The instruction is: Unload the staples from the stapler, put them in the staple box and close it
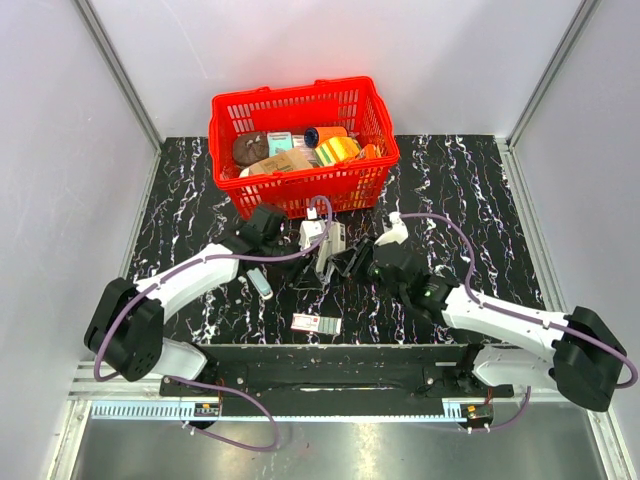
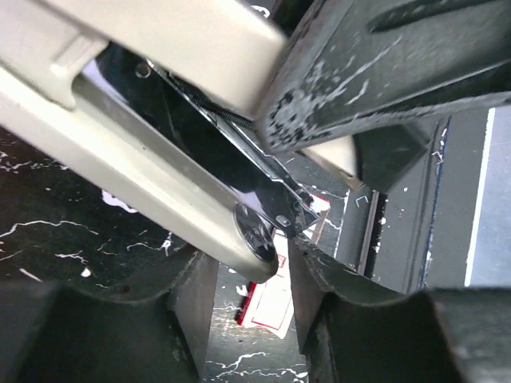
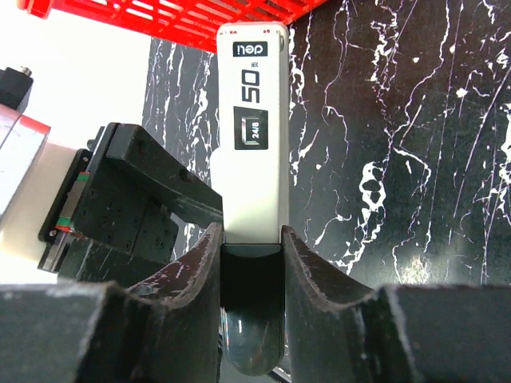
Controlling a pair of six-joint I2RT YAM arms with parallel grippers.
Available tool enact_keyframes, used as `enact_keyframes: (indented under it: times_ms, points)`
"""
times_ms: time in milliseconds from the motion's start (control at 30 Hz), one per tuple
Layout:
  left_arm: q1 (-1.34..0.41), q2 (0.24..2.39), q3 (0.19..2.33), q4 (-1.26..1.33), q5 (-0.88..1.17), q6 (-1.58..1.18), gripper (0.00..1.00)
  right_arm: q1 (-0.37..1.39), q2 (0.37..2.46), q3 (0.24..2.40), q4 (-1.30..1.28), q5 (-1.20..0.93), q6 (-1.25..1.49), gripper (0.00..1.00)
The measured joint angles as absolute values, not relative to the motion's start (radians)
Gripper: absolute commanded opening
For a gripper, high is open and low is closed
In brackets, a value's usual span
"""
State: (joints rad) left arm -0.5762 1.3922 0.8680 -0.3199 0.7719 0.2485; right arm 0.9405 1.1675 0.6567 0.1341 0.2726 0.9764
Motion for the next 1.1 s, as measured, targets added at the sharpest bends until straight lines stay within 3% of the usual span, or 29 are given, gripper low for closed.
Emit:
enact_keyframes:
  times_ms: [167, 500, 667, 1100]
  points:
    - [-0.572, 1.392, 0.868, -0.320, 0.729, 0.274, 0.22, 0.941, 1.139, 0.636, 0.140, 0.279, 0.977, 0.00]
    - [-0.566, 1.392, 0.867, -0.290, 0.513, 0.385, 0.11, 0.941, 1.070, 0.603, 0.120, 0.235, 0.922, 0.00]
    - [-0.574, 1.394, 0.857, -0.234, 0.386, 0.490, 0.00, 0.940, 0.986, 0.556, 0.083, 0.193, 0.865, 0.00]
    - [-0.636, 1.456, 0.774, 0.047, 0.060, 0.811, 0.00, 0.934, 0.943, 0.518, 0.001, 0.133, 0.735, 0.00]
